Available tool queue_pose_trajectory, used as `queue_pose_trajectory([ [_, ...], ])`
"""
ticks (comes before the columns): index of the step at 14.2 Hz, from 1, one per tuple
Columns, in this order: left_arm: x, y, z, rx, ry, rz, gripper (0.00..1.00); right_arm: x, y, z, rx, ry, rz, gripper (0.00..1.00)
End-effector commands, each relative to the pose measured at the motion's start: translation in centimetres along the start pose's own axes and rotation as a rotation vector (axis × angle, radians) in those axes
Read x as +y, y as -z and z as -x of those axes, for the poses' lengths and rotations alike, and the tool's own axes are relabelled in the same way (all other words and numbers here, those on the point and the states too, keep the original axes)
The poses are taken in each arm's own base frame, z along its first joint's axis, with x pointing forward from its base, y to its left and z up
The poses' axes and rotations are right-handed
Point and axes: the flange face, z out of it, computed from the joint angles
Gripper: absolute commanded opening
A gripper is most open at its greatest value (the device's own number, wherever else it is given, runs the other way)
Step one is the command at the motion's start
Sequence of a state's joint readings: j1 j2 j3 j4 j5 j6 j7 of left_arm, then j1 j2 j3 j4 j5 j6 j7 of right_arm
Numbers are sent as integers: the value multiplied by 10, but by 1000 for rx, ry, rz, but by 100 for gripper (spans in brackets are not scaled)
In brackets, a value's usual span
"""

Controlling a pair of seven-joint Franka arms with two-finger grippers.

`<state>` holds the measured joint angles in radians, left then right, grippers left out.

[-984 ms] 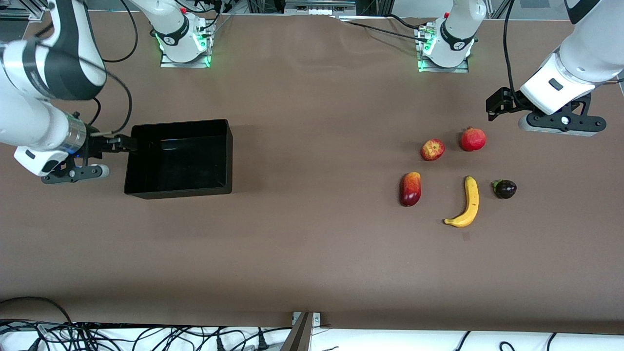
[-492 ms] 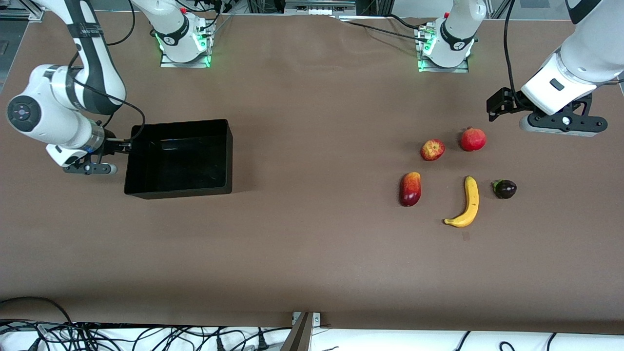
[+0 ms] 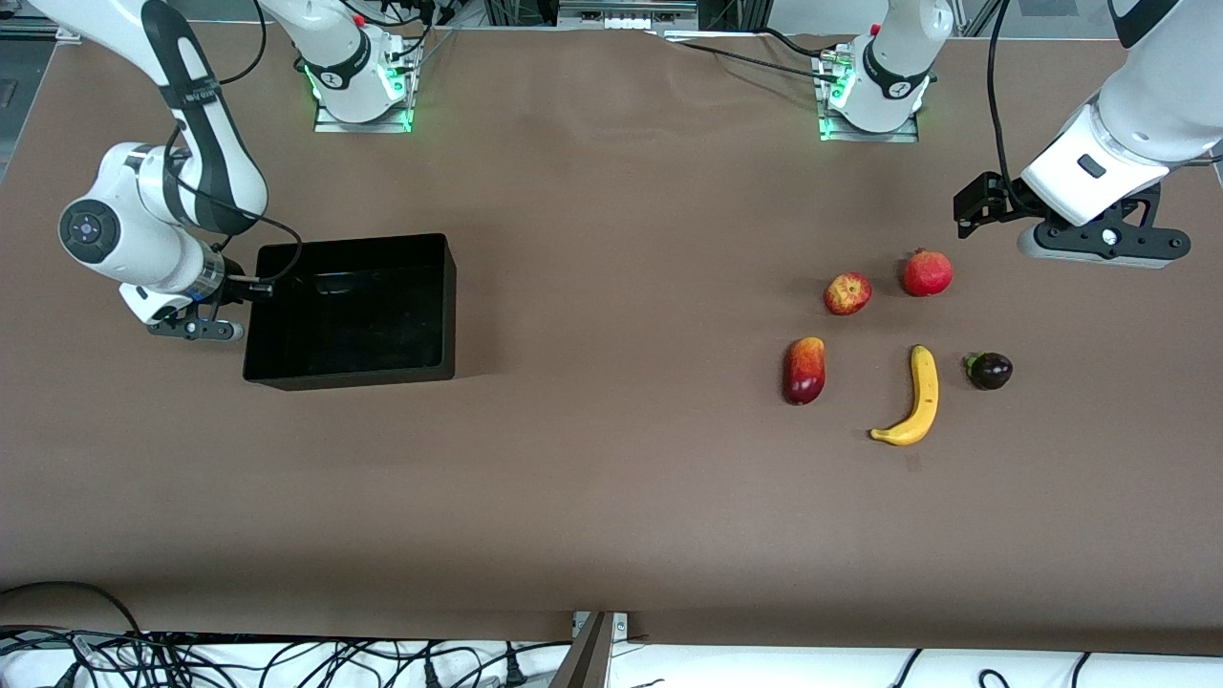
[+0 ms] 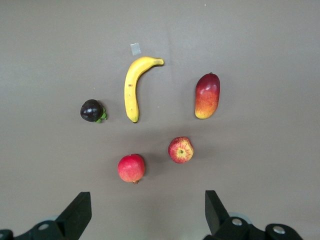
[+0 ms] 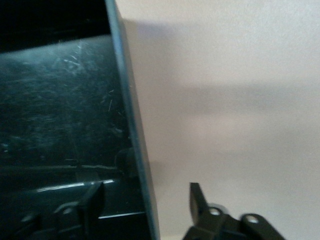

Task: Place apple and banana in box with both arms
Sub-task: 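Grasp the black box's rim with the right gripper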

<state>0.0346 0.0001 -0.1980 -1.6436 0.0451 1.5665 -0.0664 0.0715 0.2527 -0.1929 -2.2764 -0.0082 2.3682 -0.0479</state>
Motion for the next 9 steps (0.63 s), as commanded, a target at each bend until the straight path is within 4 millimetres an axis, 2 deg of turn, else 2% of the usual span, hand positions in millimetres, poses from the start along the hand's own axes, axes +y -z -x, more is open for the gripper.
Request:
queue_pose_trajectory([
  [1, -3, 5, -4, -5, -3, -22, 100, 2, 0, -1, 7, 0, 6, 15],
  [2, -3, 5, -4, -5, -2, -22, 100, 2, 3, -2, 7, 3, 6, 0],
  [6, -5, 2, -5, -8, 6, -48, 100, -3, 22, -11, 38, 66, 8, 0],
  [7, -5, 2, -5, -6, 5, -48, 100, -13, 36, -15, 46, 105, 3, 0],
  [9, -5, 2, -5, -7, 5, -51, 100, -52, 74, -33, 35, 154, -10, 0],
])
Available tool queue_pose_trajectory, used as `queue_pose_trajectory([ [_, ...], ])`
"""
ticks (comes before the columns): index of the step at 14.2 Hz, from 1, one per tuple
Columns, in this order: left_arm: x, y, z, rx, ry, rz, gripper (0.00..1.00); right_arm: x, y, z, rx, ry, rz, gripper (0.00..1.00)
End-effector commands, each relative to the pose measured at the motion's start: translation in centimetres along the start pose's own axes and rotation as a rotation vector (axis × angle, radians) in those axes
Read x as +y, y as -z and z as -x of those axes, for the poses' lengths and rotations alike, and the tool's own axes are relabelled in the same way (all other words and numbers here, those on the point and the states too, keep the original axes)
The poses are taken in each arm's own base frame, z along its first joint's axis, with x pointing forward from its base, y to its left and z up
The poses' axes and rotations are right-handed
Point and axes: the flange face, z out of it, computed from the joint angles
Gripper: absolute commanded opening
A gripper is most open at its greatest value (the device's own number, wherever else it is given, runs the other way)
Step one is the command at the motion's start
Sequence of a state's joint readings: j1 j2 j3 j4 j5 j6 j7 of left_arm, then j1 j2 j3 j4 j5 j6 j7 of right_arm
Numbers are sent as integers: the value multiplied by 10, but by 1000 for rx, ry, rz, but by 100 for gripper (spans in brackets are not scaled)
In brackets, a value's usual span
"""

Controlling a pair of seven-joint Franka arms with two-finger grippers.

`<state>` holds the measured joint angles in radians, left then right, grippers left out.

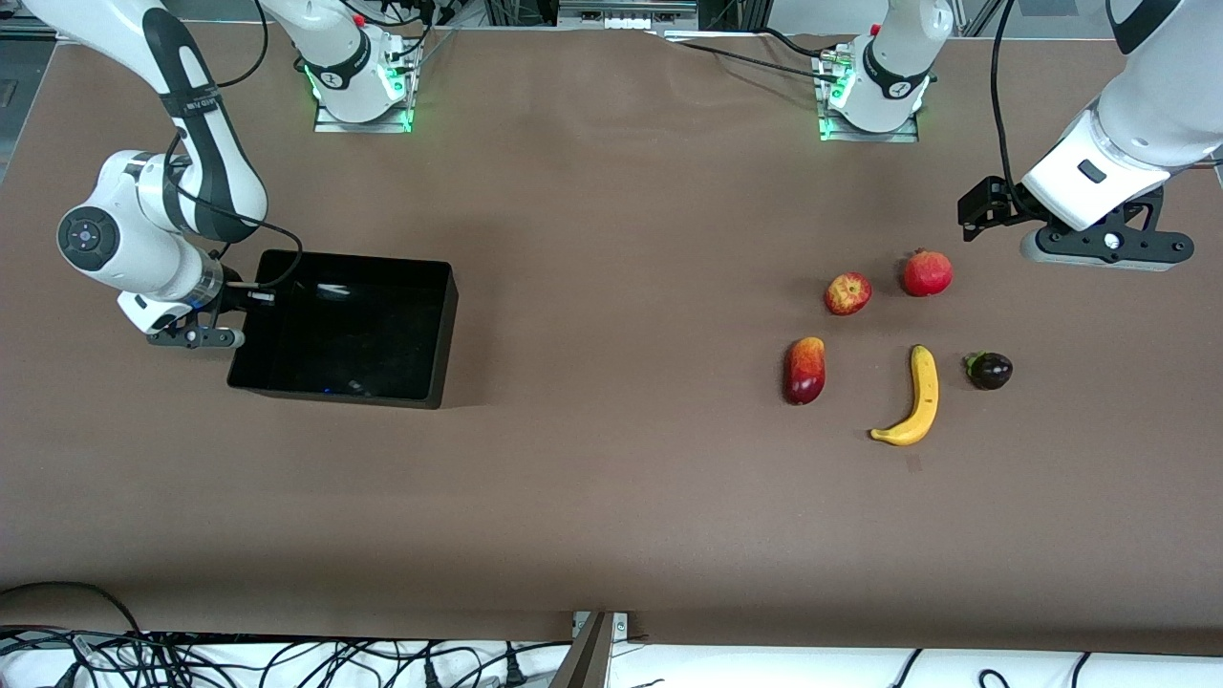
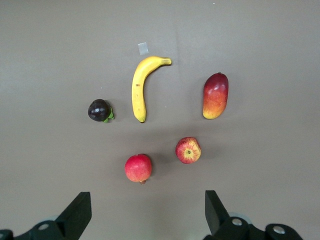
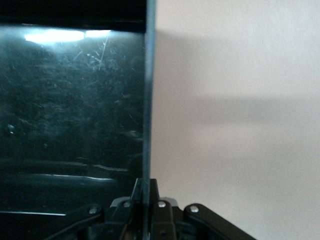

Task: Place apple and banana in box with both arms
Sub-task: 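Slide the black box across the table toward the fruit with the right gripper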

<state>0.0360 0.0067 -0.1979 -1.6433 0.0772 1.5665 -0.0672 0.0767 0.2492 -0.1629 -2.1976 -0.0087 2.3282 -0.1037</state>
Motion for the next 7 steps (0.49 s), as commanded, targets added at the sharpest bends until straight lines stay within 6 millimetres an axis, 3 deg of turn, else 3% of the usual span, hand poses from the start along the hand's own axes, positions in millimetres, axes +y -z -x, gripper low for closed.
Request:
queue_pose_trajectory([
  [1, 0, 6, -3, -3, 1, -20, 100, -53, 63, -28, -19, 72, -16, 0],
  [4, 0, 6, -3, -5, 1, -17, 100, -143, 111, -45, -11, 140, -46, 0],
  [7, -2, 5, -4, -5, 4, -20, 100, -232, 123, -43, 8, 180, -100, 0],
])
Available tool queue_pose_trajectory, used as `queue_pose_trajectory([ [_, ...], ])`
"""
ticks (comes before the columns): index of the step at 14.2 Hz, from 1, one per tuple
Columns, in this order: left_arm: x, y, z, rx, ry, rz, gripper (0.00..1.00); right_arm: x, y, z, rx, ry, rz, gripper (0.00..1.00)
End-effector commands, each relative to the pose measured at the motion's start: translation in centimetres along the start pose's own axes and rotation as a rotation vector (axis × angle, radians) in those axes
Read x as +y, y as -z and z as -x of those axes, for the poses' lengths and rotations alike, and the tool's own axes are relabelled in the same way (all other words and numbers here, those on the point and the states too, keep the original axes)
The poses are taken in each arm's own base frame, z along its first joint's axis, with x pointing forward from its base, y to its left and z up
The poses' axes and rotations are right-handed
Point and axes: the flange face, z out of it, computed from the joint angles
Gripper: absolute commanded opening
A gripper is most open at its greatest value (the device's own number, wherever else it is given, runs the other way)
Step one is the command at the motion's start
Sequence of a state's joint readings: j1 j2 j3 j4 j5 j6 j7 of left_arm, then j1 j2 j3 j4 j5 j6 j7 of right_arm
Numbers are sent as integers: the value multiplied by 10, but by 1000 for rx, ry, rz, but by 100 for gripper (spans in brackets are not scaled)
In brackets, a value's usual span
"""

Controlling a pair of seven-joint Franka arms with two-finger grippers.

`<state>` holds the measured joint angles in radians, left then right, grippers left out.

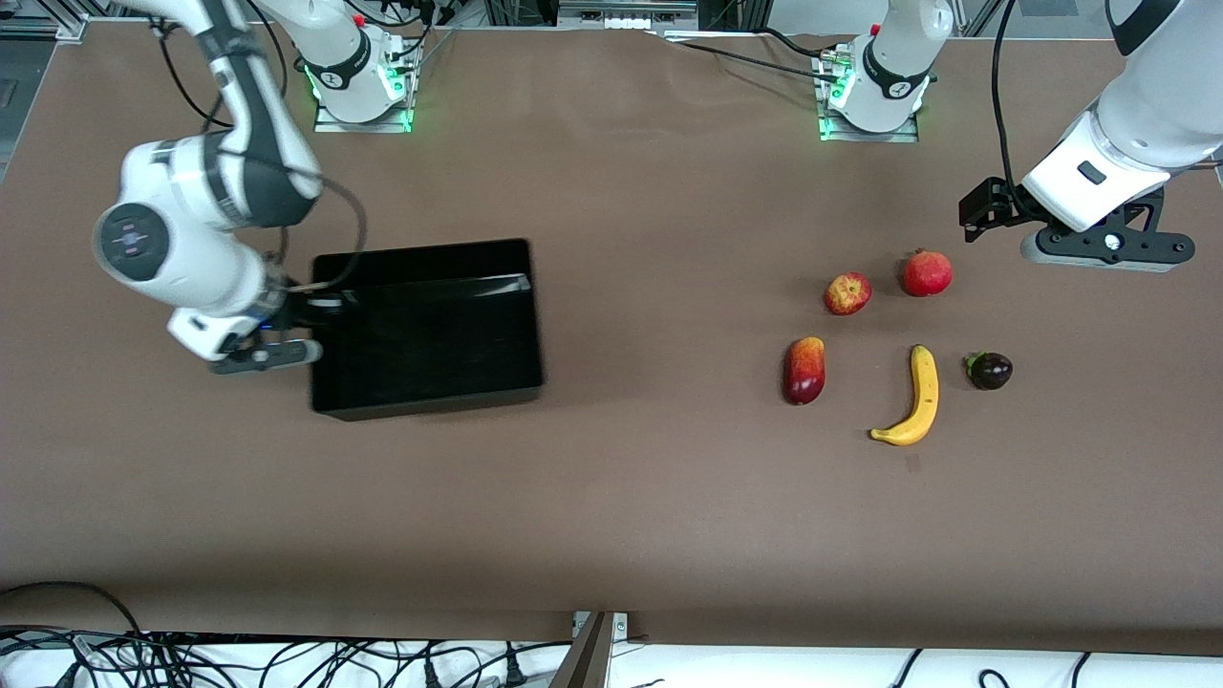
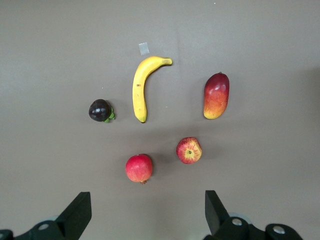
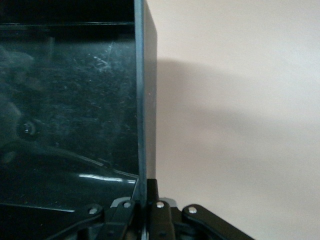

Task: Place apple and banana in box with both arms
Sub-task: 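Slide the black box across the table toward the fruit with the right gripper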

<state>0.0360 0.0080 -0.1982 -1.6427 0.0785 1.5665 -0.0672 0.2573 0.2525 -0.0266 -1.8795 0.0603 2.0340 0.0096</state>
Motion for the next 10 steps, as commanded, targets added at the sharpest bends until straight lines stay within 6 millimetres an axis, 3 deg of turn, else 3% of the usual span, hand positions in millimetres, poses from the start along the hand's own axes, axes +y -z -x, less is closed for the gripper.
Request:
queue_pose_trajectory([
  [1, -2, 5, -3, -4, 5, -19, 100, -80, 1, -17, -6, -13, -78, 0],
  [6, -1, 6, -3, -1, 3, -18, 100, -252, -70, -23, -62, -91, -105, 0],
  [9, -2, 6, -3, -1, 5, -18, 100, -316, -109, -19, -16, -163, -111, 0],
  [10, -2, 6, -3, -3, 3, -18, 100, -328, -123, -18, 1, -194, -115, 0],
])
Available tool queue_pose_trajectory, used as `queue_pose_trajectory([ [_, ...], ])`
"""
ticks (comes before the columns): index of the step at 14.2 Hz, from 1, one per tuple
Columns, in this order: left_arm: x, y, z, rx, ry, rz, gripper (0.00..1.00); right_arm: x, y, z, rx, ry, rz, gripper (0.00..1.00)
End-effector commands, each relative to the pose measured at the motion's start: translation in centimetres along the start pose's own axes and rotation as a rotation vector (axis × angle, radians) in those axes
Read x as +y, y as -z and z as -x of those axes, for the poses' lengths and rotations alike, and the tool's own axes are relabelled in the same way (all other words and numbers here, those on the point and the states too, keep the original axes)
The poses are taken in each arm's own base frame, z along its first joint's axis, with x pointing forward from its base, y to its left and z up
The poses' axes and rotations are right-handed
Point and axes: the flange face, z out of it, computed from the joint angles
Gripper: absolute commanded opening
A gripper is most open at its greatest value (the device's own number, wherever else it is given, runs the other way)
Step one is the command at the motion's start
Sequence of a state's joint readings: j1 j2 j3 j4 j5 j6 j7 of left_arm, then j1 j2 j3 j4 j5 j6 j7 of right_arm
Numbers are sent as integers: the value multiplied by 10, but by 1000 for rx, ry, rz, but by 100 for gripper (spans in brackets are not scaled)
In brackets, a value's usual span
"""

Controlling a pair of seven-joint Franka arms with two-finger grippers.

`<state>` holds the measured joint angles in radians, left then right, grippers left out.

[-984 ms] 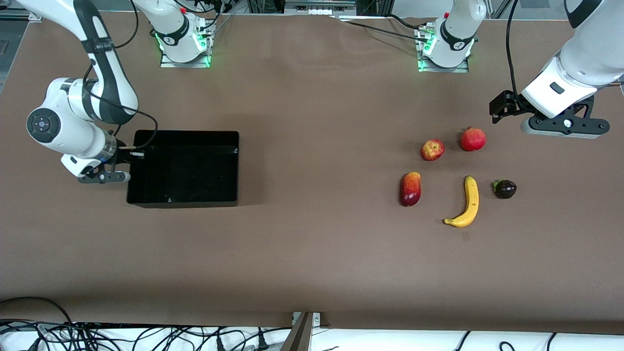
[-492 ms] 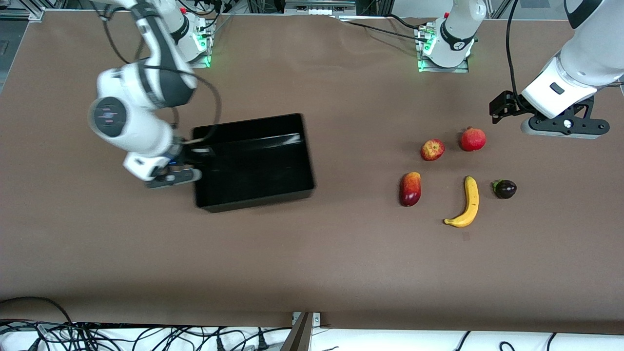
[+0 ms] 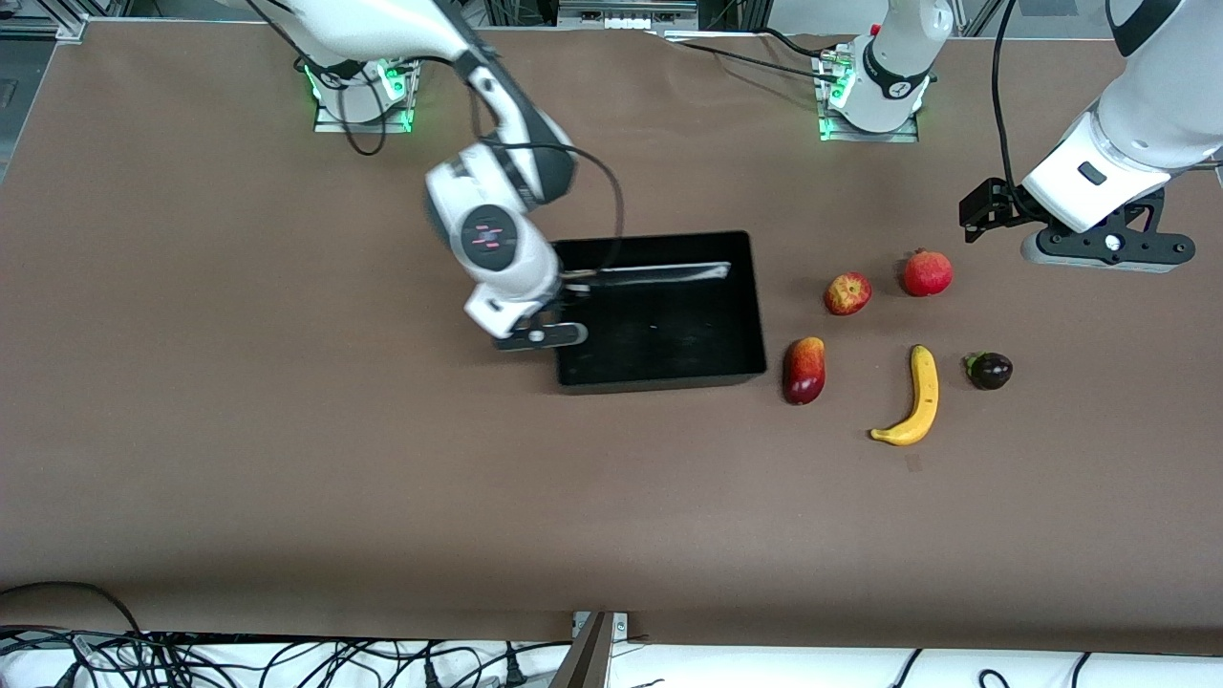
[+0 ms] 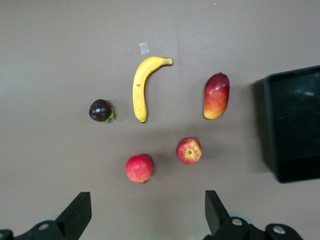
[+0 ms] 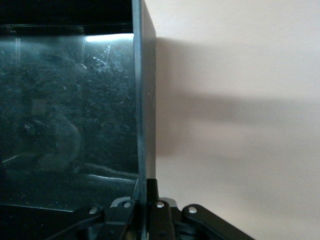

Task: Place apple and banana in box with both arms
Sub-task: 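Slide the black box across the table toward the fruit with the right gripper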

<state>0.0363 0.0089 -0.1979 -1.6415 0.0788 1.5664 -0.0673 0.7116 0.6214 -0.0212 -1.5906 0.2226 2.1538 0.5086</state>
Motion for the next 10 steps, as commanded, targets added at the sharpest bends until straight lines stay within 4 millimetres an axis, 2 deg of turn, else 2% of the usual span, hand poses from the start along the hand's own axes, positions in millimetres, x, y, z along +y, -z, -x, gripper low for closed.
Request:
queue_pose_trajectory([
  [1, -2, 5, -3, -5, 5, -18, 100, -33, -17, -7, 56, -76, -49, 0],
  [5, -1, 5, -3, -5, -5, -18, 100, -44, -33, -6, 71, -129, -58, 0],
  [7, 2, -10, -8, -42, 1, -14, 100, -48, -34, -3, 71, -125, -55, 0],
  [8, 7, -38, -14, -135, -12, -12, 100, -48, -33, -3, 71, -121, -55, 12],
  [9, 11, -59, -11, -248, -39, -5, 100, -46, -30, -5, 74, -123, -57, 59],
  [10, 19, -85, -12, -344, -60, -5, 100, -43, -25, -7, 80, -116, -56, 100],
])
